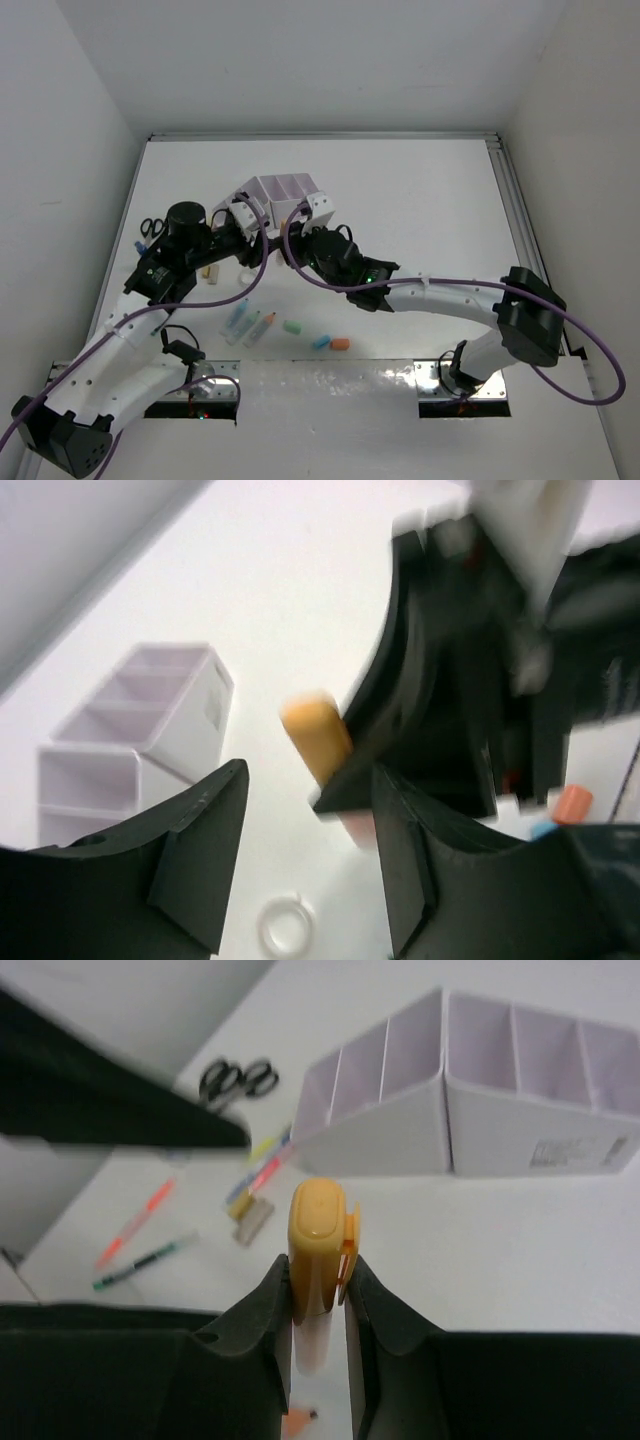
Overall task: Sort the stationery into containers
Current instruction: Close the pen cap on the pen.
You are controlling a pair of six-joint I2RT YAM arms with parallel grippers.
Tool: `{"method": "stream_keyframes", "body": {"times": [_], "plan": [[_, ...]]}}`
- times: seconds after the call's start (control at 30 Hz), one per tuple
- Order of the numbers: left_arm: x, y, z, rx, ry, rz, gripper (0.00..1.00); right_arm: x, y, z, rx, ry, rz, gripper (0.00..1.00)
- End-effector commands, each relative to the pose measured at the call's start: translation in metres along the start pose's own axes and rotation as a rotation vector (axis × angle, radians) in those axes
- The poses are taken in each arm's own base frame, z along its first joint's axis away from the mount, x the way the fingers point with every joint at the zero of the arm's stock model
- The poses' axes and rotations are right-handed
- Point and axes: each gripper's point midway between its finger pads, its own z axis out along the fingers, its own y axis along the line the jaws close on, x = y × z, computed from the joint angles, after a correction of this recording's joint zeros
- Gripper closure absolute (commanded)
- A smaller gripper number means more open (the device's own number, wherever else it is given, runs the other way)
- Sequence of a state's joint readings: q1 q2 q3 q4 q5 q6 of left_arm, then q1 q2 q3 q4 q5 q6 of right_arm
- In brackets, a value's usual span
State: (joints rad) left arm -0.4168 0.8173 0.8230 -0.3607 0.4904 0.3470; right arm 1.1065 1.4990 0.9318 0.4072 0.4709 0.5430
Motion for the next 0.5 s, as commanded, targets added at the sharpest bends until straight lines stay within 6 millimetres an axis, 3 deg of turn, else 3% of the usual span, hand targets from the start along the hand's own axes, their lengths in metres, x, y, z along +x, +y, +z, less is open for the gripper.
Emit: {"method": "stream_keyframes", "body": {"times": [0.0,0.23,0.4,0.47], "plan": [[-0.070,0.003,-0.006,-0.006,-0.247,0.199,0.50,0.038,0.007,-0.011,-0.036,0.148,-0.043,1.00],[-0.069,-0.002,0.000,0.029,-0.242,0.171,0.53,0.028,0.009,-0.012,-0.034,0.108,0.004,1.00],[-0.068,-0.015,-0.016,0.083,-0.248,0.246,0.39,0.017,-0.003,-0.013,0.013,0.083,-0.013,1.00],[-0.068,-0.019,-0.027,0.068,-0.284,0.281,0.38,0.011,-0.008,-0.015,0.024,0.067,-0.009,1.00]]}}
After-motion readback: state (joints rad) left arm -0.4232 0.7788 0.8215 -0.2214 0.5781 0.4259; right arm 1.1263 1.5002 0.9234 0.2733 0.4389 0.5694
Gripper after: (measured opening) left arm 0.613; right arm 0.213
